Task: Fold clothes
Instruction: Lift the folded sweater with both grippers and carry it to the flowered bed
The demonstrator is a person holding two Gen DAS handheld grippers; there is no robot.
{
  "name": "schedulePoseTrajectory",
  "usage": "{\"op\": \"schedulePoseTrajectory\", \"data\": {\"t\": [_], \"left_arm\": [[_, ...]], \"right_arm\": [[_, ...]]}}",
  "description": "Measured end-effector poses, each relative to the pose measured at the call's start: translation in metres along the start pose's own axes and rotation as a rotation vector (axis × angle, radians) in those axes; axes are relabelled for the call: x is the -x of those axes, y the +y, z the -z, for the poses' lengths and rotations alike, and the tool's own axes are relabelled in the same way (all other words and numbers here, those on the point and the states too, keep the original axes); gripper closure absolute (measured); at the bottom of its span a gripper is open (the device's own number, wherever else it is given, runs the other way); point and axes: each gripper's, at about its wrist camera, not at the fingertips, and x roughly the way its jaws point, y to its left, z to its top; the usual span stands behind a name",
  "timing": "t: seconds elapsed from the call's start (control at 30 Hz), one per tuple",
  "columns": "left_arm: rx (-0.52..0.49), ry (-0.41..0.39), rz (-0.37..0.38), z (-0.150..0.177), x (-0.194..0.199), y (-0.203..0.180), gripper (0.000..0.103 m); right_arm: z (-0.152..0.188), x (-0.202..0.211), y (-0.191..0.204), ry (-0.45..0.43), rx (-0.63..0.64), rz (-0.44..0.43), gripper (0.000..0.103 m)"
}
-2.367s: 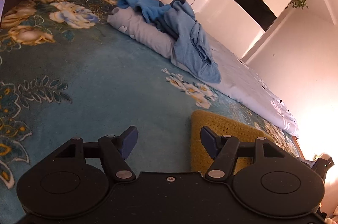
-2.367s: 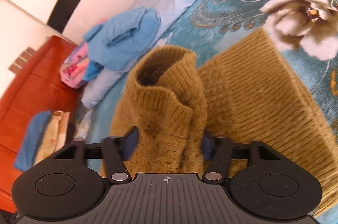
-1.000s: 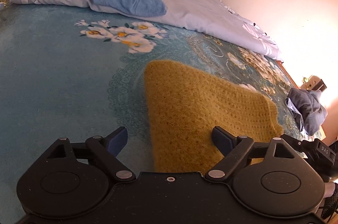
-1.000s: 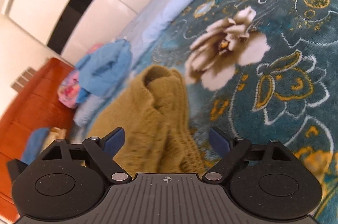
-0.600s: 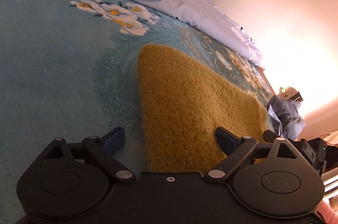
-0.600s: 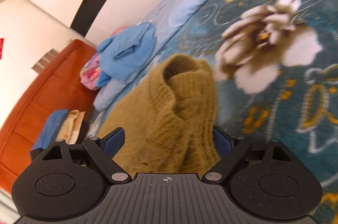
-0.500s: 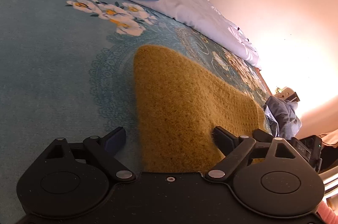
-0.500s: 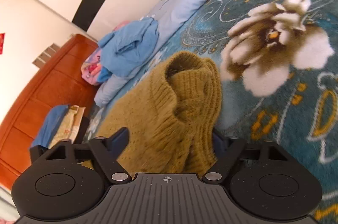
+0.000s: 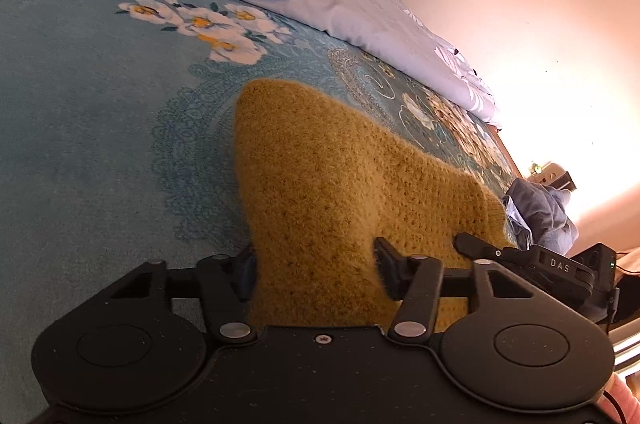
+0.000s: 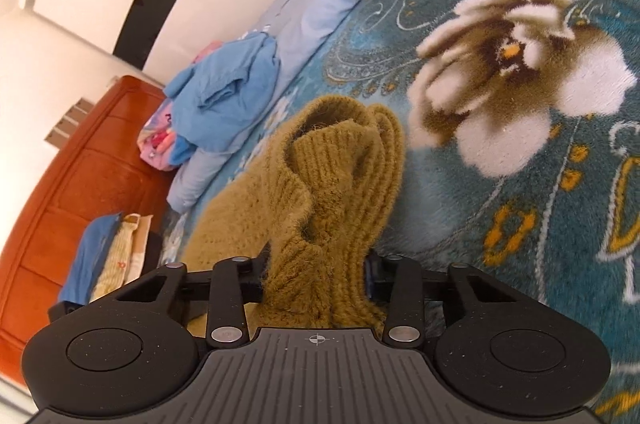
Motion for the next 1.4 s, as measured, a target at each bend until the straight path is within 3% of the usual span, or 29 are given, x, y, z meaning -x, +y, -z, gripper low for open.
{"op": "schedulePoseTrajectory", "data": {"t": [0.13, 0.57, 0.87, 1.13, 1.4], "left_arm": [[-0.004, -0.016, -0.021, 0.005, 0.010, -0.009, 0.064], [-0.025, -0.039, 0.028, 0.047, 0.064, -0.038, 0.064], [-0.071, -0.063, 0.060, 0.054, 0.089, -0.051, 0.064], [-0.134, -0.046, 0.089, 0.043, 0.071, -0.077, 0.064], [-0.237, -0.017, 0.200, 0.014, 0.016, -0.150, 0.064]], "right_arm": [[0.008, 0.012, 0.020, -0.023, 0.029, 0.020, 0.071], [0.043, 0.070, 0.056, -0.035, 0.094, 0.048, 0.071], [0.053, 0.098, 0.083, -0.067, 0.148, 0.043, 0.071], [0.036, 0.114, 0.081, -0.085, 0.162, 0.076, 0.071], [-0.024, 0.165, 0.057, -0.143, 0.185, 0.144, 0.071]]}}
